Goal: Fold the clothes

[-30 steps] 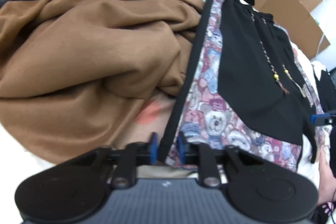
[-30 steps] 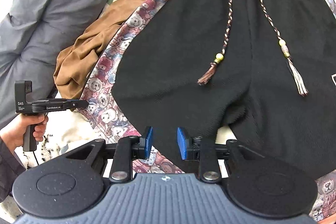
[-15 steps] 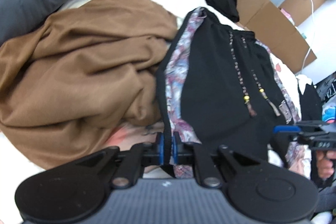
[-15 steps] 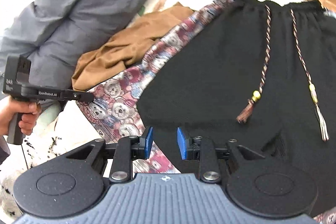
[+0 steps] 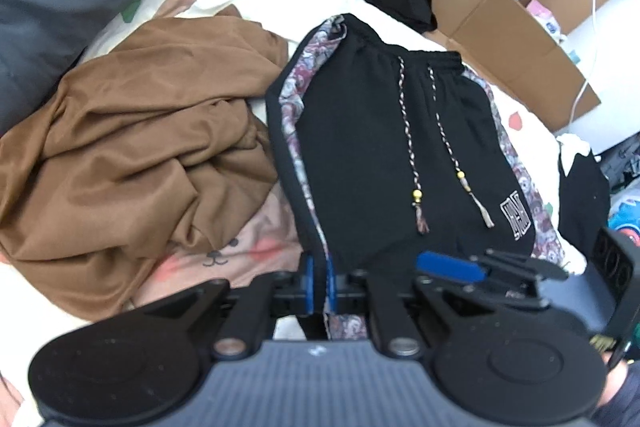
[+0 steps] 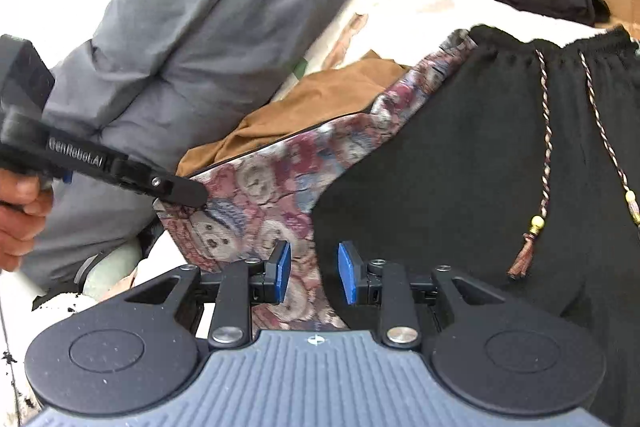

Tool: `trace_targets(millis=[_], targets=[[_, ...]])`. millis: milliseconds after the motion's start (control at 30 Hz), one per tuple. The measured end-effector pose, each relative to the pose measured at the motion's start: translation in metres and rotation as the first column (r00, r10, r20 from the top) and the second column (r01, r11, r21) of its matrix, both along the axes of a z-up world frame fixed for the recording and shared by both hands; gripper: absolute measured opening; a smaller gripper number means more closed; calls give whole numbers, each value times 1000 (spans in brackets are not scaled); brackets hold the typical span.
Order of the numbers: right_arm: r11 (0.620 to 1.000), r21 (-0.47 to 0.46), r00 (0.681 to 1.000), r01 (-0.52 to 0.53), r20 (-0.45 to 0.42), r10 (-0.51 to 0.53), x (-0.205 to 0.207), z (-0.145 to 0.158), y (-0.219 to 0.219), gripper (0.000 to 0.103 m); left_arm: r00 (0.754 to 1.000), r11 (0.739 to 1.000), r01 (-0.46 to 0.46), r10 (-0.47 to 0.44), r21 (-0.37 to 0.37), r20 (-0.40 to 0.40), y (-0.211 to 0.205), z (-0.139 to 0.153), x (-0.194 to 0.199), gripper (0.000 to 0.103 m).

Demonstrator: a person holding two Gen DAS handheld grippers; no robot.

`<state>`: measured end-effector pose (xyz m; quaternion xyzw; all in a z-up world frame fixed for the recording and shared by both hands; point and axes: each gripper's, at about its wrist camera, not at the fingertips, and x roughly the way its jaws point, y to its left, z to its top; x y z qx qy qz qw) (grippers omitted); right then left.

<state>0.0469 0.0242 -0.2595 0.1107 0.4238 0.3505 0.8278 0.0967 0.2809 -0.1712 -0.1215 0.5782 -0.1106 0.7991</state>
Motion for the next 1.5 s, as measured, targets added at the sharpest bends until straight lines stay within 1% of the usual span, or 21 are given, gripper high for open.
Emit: trace_targets(millis=[133,200,333,467,600,667,800,900,1000,1133,1333,1400,1433,1500], targets=[[1000,7,999,-27,35,27,-14,6,14,31,1000,1000,0,0,28,1,-14,14,-2,7],[1000,17,999,-25,40,24,-19,8,17,32,1000,999,-24,24,32,-3,-18,22,-4,7],[999,41,994,2,106,-6,-32,16,19,32,1000,999,-24,24,47,4,-35,36,-7,7],[997,79,985,3,172,-16,-44,29,19,32,999,999,-21,20,36,27,-47,39,-5,7],[996,84,976,-10,220,-9,-50,39,18,32,998,999,-41,41,11,41,-46,41,0,7],[998,68,970,-1,242,-15,-52,44,19,32,997,998,-56,56,1,44,-43,43,1,7],[999,21,957,38,287,-42,-51,51,25,32,995,995,-88,89,-44,32,-38,42,1,7],[998,-15,953,53,300,-46,-51,51,33,32,995,992,-100,102,-80,21,-39,44,-1,7],[996,-38,945,76,321,-60,-54,50,38,35,993,987,-113,116,-113,15,-40,45,-3,7],[989,-75,924,131,371,-94,-60,50,45,40,992,981,-124,125,-152,-2,-43,42,-4,7],[972,-99,886,211,439,-148,-64,51,43,40,992,973,-124,121,-197,-28,-58,39,-3,7],[965,-106,883,239,438,-171,-61,50,39,40,993,972,-118,113,-206,-34,-66,39,-3,7],[963,-108,883,248,433,-179,-59,50,36,39,993,971,-116,111,-210,-38,-69,38,-2,7],[959,-112,885,262,424,-193,-54,49,31,30,995,976,-99,94,-196,-36,-77,38,-1,7]])
